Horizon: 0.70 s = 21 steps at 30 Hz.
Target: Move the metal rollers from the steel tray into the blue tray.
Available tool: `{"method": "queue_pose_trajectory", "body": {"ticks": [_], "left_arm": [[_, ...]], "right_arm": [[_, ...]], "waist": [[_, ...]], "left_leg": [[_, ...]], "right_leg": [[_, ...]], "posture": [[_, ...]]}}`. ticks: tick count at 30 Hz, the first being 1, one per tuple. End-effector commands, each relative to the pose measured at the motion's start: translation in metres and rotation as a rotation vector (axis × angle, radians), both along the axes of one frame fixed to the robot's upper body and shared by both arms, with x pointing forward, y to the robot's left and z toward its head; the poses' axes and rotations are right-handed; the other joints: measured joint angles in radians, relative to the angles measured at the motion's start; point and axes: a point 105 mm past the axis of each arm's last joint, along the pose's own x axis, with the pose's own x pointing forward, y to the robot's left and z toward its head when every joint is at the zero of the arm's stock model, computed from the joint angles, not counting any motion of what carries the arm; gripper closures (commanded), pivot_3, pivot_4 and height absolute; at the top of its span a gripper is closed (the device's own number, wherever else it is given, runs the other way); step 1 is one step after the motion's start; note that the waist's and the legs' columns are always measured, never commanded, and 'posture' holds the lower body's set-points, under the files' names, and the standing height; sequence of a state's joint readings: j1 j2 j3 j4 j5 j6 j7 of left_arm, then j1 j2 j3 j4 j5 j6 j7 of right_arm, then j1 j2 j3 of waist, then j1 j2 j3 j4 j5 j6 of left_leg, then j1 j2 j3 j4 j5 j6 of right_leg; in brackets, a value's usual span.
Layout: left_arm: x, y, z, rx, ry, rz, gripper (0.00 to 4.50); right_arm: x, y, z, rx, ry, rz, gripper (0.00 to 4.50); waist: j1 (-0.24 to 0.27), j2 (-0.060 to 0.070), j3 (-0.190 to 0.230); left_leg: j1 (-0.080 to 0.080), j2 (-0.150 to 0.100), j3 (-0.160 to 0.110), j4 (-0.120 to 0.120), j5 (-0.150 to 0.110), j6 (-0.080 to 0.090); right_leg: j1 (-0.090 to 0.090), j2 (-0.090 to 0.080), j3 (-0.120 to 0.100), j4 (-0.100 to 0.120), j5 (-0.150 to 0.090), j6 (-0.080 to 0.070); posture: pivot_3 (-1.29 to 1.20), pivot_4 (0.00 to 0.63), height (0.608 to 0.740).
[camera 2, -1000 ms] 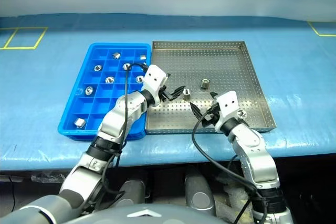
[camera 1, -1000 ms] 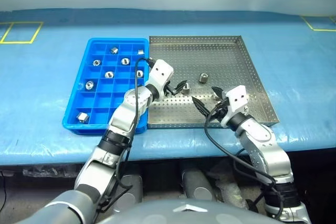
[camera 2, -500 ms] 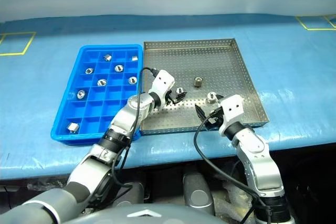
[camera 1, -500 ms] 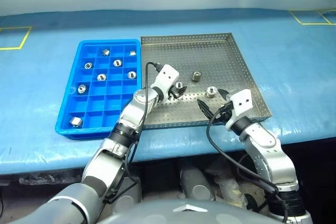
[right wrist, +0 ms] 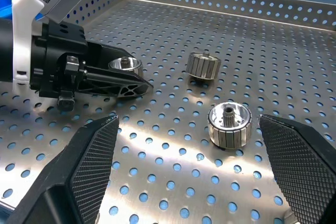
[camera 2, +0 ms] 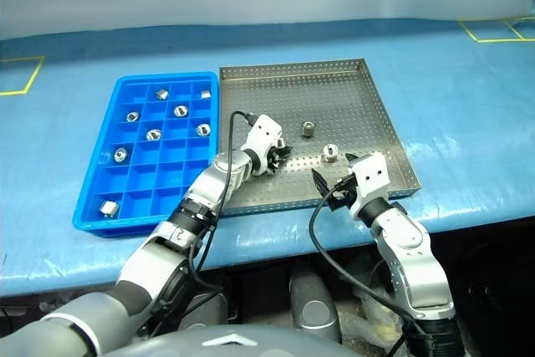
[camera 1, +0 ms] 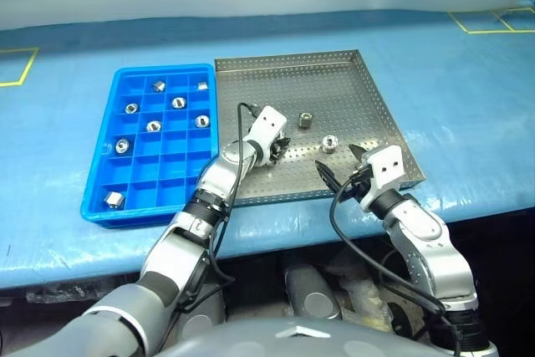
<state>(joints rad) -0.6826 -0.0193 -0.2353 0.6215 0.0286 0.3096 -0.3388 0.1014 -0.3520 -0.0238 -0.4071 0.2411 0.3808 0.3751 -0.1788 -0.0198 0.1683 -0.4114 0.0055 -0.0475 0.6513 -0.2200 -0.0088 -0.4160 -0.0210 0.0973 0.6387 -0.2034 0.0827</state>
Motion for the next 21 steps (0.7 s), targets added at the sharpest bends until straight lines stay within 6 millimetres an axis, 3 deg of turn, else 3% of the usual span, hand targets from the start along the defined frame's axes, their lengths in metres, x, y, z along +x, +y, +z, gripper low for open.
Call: {"method": "queue_pose_trajectory", "body": {"ticks": [1, 5, 8, 12, 15, 18, 21], "left_arm": [[0.007, -0.002, 0.029, -0.055, -0.120, 0.038, 2.68], [0.008, 0.015, 0.073, -0.166, -0.297, 0.197, 2.68], [-0.001, 0.045, 0.110, -0.302, -0.413, 0.395, 2.68], [-0.020, 0.080, 0.131, -0.375, -0.484, 0.583, 2.68], [-0.038, 0.108, 0.128, -0.339, -0.505, 0.729, 2.68], [-0.055, 0.135, 0.101, -0.234, -0.460, 0.857, 2.68], [-0.067, 0.148, 0.076, -0.182, -0.367, 0.908, 2.68]], "right_arm": [[0.000, 0.002, 0.016, 0.004, -0.068, 0.006, 0.00], [0.003, 0.004, 0.014, -0.012, -0.067, 0.019, 0.00], [0.006, 0.008, 0.014, -0.002, -0.065, 0.036, 0.00], [0.010, 0.014, 0.012, 0.001, -0.059, 0.063, 0.00], [0.014, 0.019, 0.011, 0.003, -0.061, 0.090, 0.00], [0.019, 0.025, 0.011, 0.005, -0.058, 0.123, 0.00], [0.022, 0.030, 0.010, 0.001, -0.056, 0.155, 0.00]], "waist": [[-0.003, 0.000, 0.000], [-0.002, 0.000, 0.000], [0.001, 0.000, 0.000], [0.012, 0.000, 0.000], [0.029, 0.000, 0.000], [0.048, 0.000, 0.000], [0.076, 0.000, 0.000]], "left_leg": [[0.000, 0.000, 0.000, 0.000, 0.000, 0.000], [0.000, 0.000, 0.000, -0.001, 0.000, 0.000], [0.000, 0.000, 0.000, -0.001, 0.000, 0.000], [0.000, 0.000, 0.000, -0.001, 0.000, 0.000], [0.002, 0.000, 0.000, -0.001, 0.000, 0.000], [0.002, 0.000, 0.000, 0.000, 0.000, 0.000], [0.002, 0.000, 0.000, 0.000, 0.000, 0.000]], "right_leg": [[0.000, 0.000, 0.000, 0.000, 0.000, 0.000], [0.000, 0.000, 0.000, 0.000, 0.002, 0.003], [-0.001, 0.000, 0.001, 0.000, 0.002, 0.003], [0.000, 0.000, 0.001, 0.001, 0.002, 0.003], [0.000, 0.000, 0.001, 0.001, 0.002, 0.003], [0.001, 0.001, 0.001, 0.003, 0.002, 0.003], [0.001, 0.000, 0.001, 0.003, 0.000, -0.001]], "posture": [[-0.23, 0.150, 0.740], [-0.20, 0.150, 0.740], [-0.17, 0.150, 0.740], [-0.13, 0.150, 0.740], [-0.08, 0.150, 0.740], [-0.05, 0.150, 0.740], [-0.01, 0.150, 0.740]]}}
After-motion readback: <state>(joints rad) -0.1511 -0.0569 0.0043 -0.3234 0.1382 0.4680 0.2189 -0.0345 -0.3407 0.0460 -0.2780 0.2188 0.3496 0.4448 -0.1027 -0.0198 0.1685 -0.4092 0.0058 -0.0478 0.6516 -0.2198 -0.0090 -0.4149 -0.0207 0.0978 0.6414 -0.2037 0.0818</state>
